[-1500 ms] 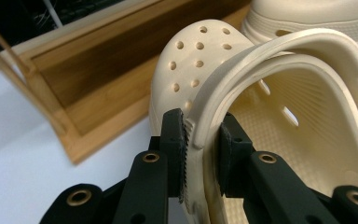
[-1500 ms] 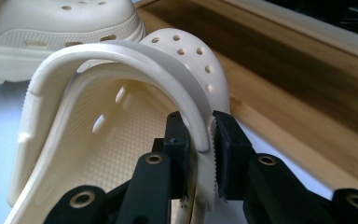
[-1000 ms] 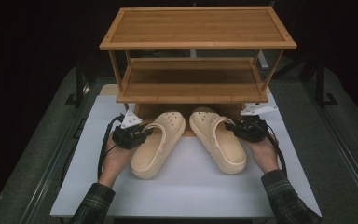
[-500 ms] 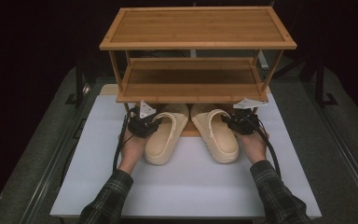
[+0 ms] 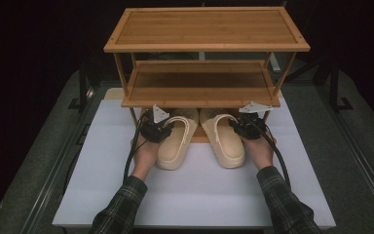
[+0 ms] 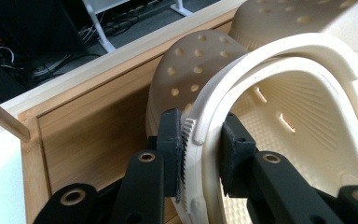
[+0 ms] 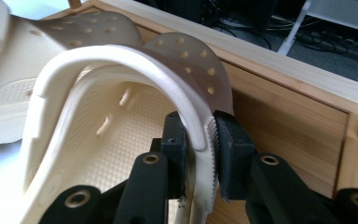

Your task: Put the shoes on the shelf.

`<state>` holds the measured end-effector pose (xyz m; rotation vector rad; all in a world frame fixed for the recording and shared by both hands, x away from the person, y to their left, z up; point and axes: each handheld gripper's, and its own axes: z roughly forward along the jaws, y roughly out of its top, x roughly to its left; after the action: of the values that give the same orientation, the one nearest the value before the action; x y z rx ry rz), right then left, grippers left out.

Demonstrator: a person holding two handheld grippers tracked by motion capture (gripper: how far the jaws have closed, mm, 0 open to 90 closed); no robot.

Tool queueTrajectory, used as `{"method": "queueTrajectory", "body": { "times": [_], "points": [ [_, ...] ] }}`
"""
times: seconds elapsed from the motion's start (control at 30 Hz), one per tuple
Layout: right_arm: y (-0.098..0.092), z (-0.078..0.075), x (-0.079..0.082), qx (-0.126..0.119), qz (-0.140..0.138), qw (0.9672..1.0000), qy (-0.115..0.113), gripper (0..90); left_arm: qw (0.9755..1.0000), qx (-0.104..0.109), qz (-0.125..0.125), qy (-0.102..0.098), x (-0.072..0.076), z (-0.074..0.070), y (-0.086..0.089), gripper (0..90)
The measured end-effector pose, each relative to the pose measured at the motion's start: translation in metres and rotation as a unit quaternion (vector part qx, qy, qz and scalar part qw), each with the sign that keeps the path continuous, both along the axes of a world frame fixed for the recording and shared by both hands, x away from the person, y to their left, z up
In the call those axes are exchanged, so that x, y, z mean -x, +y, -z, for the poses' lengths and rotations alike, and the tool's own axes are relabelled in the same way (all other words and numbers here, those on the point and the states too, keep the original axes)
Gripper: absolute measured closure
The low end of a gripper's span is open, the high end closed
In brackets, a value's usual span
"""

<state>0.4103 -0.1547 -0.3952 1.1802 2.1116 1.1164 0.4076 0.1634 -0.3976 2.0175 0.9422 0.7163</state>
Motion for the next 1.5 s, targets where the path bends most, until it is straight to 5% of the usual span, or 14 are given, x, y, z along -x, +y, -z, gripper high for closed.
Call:
{"method": "queueTrajectory", "body": {
  "times": [0.13, 0.23, 0.37, 0.53, 0.57, 0.7, 0.97, 1.17, 1.37, 1.5],
  "points": [
    [0.002, 0.0, 0.0, 0.001, -0.004, 1.0, 0.002, 70.3, 0.9999, 0.013, 0.007, 0.008, 0.0, -0.001, 0.002, 65.7],
    [0.001, -0.002, 0.0, -0.011, -0.007, 0.9999, 0.005, 57.7, 0.9996, 0.013, 0.014, 0.019, 0.001, -0.002, 0.004, 52.2],
    [-0.001, -0.005, 0.004, -0.017, -0.01, 0.9998, 0.009, 48.1, 0.9993, 0.021, 0.023, 0.022, 0.006, -0.007, 0.011, 44.6],
    [-0.01, -0.012, 0.014, -0.042, -0.027, 0.9985, 0.025, 35.3, 0.997, 0.032, 0.058, 0.038, 0.02, -0.015, 0.025, 30.0],
    [-0.014, -0.013, 0.02, -0.051, -0.038, 0.9974, 0.034, 27.2, 0.9965, 0.035, 0.065, 0.041, 0.024, -0.015, 0.028, 24.4],
    [-0.018, -0.014, 0.028, -0.039, -0.047, 0.9971, 0.047, 11.3, 0.9929, 0.039, 0.094, 0.062, 0.038, -0.016, 0.041, 19.6],
    [-0.034, -0.007, 0.056, -0.057, -0.081, 0.9934, 0.057, 2.5, 0.9878, 0.064, 0.116, 0.082, 0.065, -0.003, 0.062, 1.5],
    [-0.045, 0.017, 0.075, -0.049, -0.106, 0.9904, 0.074, 0.9, 0.9853, 0.051, 0.134, 0.093, 0.083, 0.025, 0.07, 0.0],
    [-0.039, 0.034, 0.075, -0.042, -0.131, 0.9869, 0.084, 0.0, 0.9829, 0.035, 0.152, 0.097, 0.08, 0.042, 0.056, 0.0],
    [-0.032, 0.038, 0.074, -0.032, -0.138, 0.9859, 0.09, 0.0, 0.9838, 0.035, 0.152, 0.089, 0.079, 0.043, 0.05, 0.0]
  ]
}}
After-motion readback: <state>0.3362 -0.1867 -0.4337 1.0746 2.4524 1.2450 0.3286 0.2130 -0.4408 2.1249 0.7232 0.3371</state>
